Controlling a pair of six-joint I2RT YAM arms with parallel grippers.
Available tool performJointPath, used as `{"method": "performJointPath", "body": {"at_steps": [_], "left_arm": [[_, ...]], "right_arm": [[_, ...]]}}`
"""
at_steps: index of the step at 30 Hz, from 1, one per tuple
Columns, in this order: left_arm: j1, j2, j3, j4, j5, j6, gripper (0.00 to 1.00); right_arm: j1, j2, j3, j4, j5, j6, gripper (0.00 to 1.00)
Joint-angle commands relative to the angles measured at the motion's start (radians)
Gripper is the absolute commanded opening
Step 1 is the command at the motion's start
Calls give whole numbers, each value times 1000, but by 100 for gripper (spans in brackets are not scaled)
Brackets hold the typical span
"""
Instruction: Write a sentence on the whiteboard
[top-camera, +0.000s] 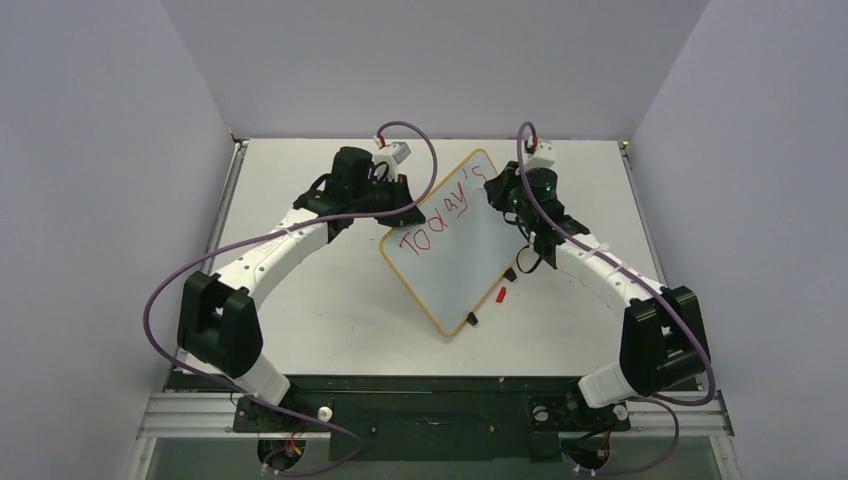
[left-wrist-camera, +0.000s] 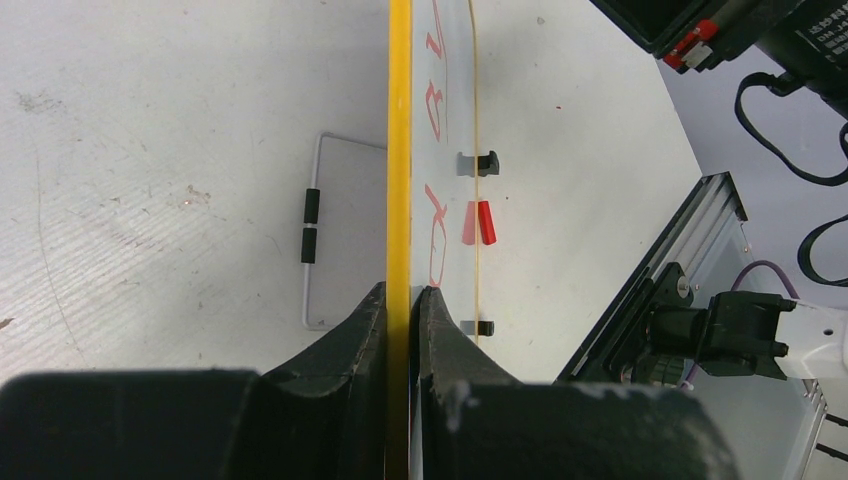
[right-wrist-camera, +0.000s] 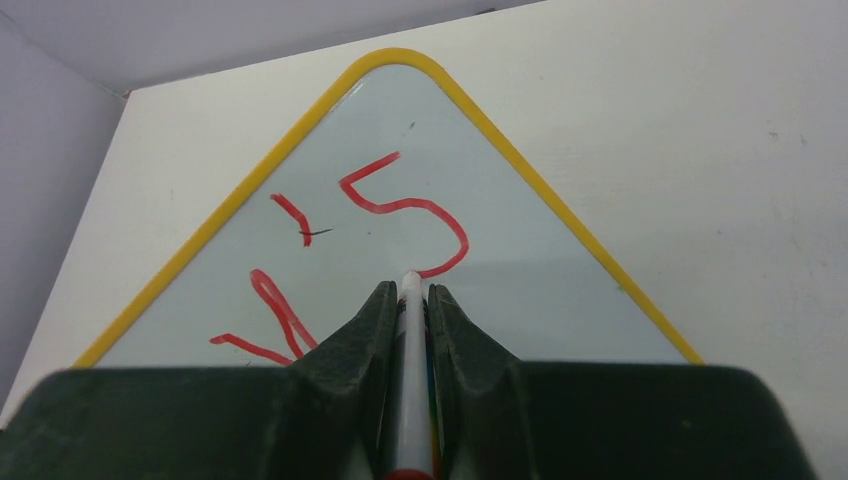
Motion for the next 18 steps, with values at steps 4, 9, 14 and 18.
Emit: {"method": "performJointPath", "body": {"at_steps": [4,9,14,18], "left_arm": [[4,-36,2,26,-69,110,0],[4,-38,0,26,-69,110,0],[5,-45,-2,28,-66,108,0],[6,-50,-4,32,-66,108,0]], "right_arm": [[17,-93,10,28,-162,52,0],[16,-183,24,-6,-187,62,0],[20,-308,13,-62,-173,66,0],[28,-401,-25,-95,-145,61,0]]}}
